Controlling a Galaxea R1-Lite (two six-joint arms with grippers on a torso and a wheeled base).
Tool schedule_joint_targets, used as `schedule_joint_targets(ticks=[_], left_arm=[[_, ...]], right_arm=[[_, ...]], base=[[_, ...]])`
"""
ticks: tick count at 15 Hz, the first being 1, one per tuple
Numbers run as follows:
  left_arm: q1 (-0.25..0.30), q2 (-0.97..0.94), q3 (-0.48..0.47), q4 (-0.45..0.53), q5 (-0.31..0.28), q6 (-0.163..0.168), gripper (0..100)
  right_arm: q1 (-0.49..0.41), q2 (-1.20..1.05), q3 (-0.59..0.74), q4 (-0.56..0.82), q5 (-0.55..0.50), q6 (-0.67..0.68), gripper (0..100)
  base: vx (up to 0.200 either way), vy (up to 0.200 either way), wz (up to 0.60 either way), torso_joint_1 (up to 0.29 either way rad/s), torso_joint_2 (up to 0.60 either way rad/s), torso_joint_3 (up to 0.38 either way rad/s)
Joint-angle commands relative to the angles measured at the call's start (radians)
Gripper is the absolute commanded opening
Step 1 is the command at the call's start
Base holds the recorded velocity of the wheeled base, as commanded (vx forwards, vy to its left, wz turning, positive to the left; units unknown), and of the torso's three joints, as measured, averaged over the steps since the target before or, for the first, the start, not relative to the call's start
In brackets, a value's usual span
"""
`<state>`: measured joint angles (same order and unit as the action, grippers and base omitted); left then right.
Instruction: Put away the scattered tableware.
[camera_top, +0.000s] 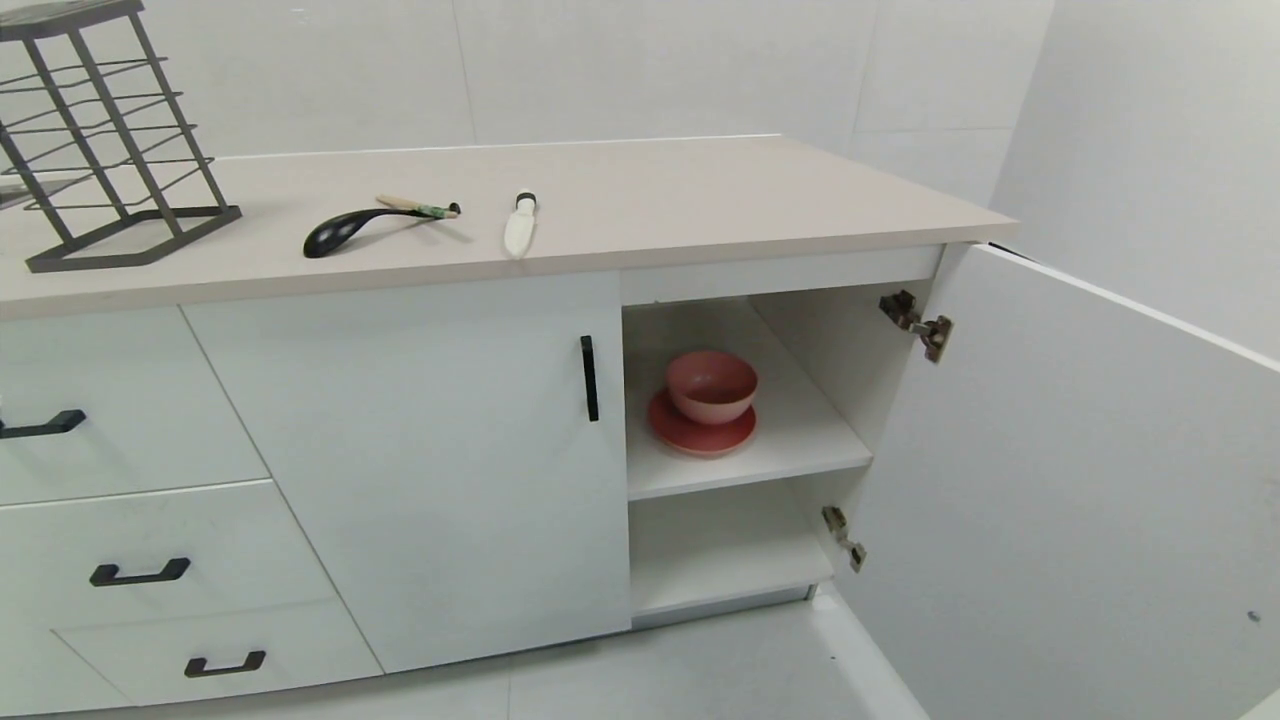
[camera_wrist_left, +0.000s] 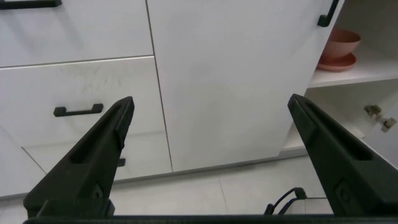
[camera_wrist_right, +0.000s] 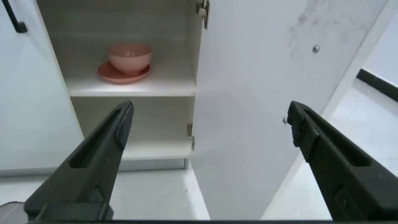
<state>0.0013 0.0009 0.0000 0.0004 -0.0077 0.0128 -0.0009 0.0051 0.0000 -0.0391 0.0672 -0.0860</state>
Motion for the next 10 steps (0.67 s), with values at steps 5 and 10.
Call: schedule_joint_targets(ticks=[5, 10], left_arm=[[0.000, 0.002, 0.000, 0.000, 0.000, 0.000, 100], [0.000, 0.002, 0.000, 0.001, 0.000, 0.000, 100]], right_arm=[[-0.001, -0.005, 0.000, 0.042, -0.004, 0.077, 100], [-0.001, -0.005, 0.000, 0.044, -0.014, 0.087, 0]], base=[[-0.200, -0.080, 0.00, 0.007, 0.00, 0.003], [0.000, -0.200, 0.00, 0.000, 0.00, 0.001]])
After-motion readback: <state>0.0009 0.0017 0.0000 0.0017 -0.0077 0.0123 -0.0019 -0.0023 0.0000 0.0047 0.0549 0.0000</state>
